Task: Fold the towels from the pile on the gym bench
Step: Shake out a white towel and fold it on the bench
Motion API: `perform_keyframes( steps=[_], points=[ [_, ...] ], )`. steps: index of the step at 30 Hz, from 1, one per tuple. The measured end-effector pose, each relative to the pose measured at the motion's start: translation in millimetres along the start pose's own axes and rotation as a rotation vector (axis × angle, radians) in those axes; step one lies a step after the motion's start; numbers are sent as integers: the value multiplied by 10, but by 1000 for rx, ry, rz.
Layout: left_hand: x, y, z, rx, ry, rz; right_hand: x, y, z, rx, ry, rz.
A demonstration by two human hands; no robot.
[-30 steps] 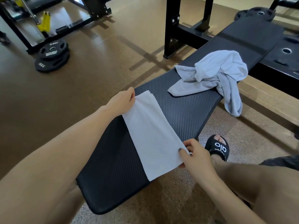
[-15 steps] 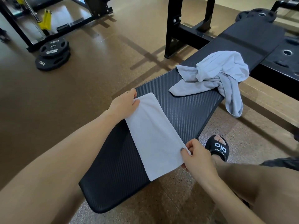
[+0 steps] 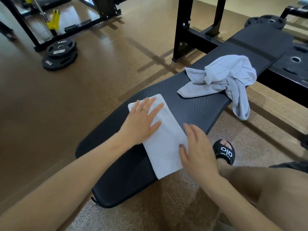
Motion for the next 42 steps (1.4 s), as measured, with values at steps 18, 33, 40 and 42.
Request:
perform_keyframes(
  steps=[18, 33, 40, 42],
  points=[
    [-468, -591, 117, -102, -23, -27, 1383, -908, -598, -220, 309, -340],
    [-1126, -248, 695, -9, -207, 156, 109, -341, -232, -186, 580, -534],
    [-1316, -174, 1056, 126, -214, 128, -273, -481, 255, -474, 663, -590],
    [-1299, -133, 1121, 114, -212, 166, -183, -481, 262, -446, 620, -521]
  ],
)
Point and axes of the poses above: each hand's wrist, its own x-axis towards the middle knuckle, its own y-axis out of the back of the hand, z = x × y, the point moved 8 cm from there along x, towards the middle knuckle, and after that the axes turned 10 degrees about x, right-handed, at the moved point
